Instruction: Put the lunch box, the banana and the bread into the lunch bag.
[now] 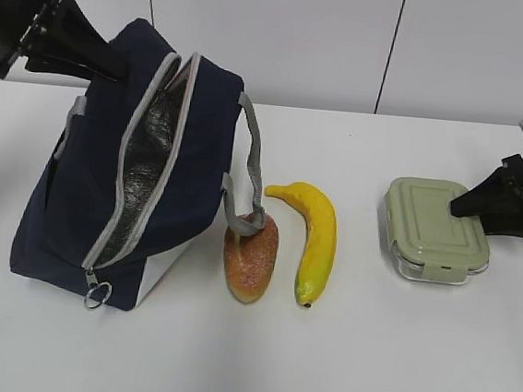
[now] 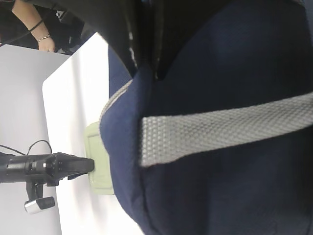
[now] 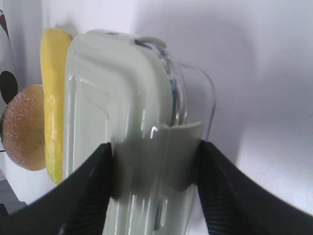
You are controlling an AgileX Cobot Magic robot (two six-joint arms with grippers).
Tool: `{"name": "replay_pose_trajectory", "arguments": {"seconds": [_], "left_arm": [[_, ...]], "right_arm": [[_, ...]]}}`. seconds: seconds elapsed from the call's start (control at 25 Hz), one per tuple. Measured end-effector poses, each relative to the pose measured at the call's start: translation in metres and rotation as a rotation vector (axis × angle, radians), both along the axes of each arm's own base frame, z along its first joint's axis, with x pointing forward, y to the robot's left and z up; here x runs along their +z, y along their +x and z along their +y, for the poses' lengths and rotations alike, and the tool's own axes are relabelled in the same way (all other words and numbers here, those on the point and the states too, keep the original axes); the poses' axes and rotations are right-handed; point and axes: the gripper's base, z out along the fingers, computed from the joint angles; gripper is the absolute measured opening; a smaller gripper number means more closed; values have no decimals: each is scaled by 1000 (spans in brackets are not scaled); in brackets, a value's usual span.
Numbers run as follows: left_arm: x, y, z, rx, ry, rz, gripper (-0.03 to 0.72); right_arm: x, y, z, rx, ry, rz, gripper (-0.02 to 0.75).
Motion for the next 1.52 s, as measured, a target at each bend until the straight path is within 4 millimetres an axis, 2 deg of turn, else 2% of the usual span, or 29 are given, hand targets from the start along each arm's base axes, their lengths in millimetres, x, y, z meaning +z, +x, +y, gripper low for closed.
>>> {"name": "replay_pose_trajectory", "arguments": {"seconds": [0.68,0.92,1.2,1.44,1.52], "left_arm": [[0,0,0,-3,4,-1,-12],[0,0,0,-3,4,-1,-12],[0,0,0,-3,4,-1,-12],[0,0,0,-3,4,-1,-12],[0,0,0,-3,4,-1,-12]], "right_arm": [[1,0,1,-20,15,17,395],[13,0,-2,-51,-24,10,395],[41,-2,1,-90,-35,-14,394],[90,-9,13,-116,-43,-77,393],[105,-11,23,-107,-40,-100,392]]}}
